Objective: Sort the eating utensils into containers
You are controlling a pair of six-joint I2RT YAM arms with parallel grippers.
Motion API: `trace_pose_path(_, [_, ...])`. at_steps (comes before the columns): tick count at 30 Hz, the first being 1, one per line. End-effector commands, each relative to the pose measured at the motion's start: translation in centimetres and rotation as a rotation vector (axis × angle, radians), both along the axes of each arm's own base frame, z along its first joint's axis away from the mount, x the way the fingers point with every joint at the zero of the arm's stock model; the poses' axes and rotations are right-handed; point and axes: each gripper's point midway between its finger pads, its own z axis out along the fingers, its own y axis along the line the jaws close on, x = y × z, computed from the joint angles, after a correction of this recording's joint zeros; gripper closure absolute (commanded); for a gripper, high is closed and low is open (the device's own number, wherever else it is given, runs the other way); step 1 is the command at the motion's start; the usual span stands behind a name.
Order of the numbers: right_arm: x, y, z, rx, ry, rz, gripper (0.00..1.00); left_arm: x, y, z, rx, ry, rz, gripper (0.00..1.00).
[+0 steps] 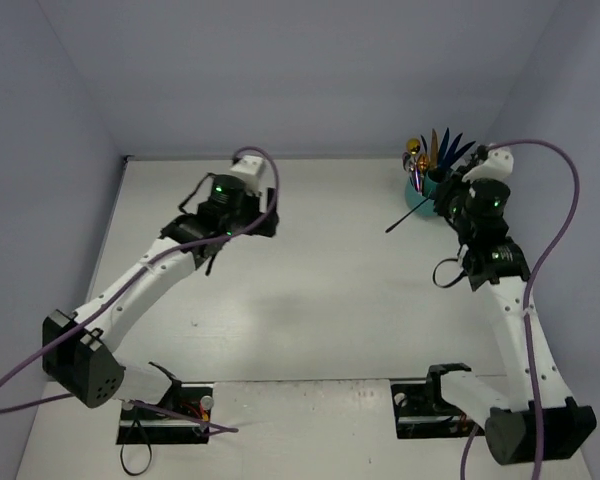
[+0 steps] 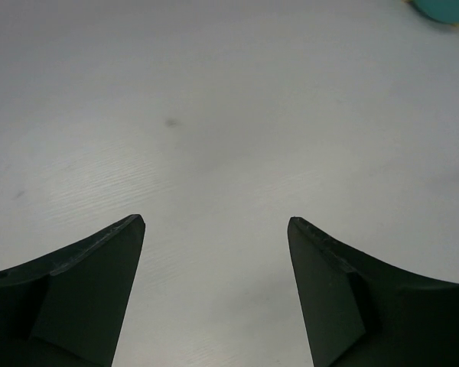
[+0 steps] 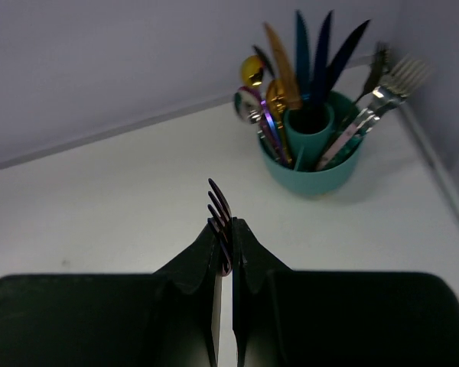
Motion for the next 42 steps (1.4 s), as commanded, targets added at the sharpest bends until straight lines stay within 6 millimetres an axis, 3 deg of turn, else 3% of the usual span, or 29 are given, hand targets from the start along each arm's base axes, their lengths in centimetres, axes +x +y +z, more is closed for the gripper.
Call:
trace_pose_path(1, [3.5, -4.5, 3.1, -0.02, -0.072, -0.095, 1.0, 0.5, 6.4, 4.1, -0.125, -0.045, 0.136, 0.27])
trace_pose_path(2, [4.3, -6.6, 4.0, -0.001, -0.09, -0.131, 1.0, 0.5, 7.6, 4.3, -0.149, -0.039, 0.152, 0.27])
trace_pose_path(4, [6.1, -8.3, 3.6, 0.018, -0.08, -0.154, 1.0, 0.5, 9.1, 3.7, -0.165, -0.029, 0.172, 0.26])
trace_pose_path(7, [7.5, -10.7, 5.0, -0.011, -0.099, -0.199, 1.0, 0.4, 10.3, 3.3, -0.123, -0.055, 0.18, 0.26])
trace_pose_path(10, [9.2, -13.6, 4.4, -0.02, -0.078, -0.254, 1.0, 0.0, 11.3, 2.3, -0.084, -0.046, 0.191, 0.26])
trace_pose_path(20, [13.3, -17.8, 3.6, -0.084, -0.043, -0.299, 1.0, 0.1, 13.9, 2.3, -0.052, -0.059, 0.244, 0.26])
trace_pose_path(26, [15.9, -18.5, 2.8, -0.104, -0.032, -0.281, 1.0, 0.3, 14.3, 2.1, -0.057, -0.05, 0.251, 0.26])
trace_pose_path(32, [18.5, -18.1, -0.5, -0.065, 0.013, -0.228, 1.0, 0.4, 14.6, 2.1, -0.069, -0.046, 0.259, 0.26])
trace_pose_path(42, [21.1, -15.5, -6.8, -0.042, 0.114, -0.139, 1.0, 0.6, 14.9, 1.7, -0.071, -0.035, 0.269, 0.26])
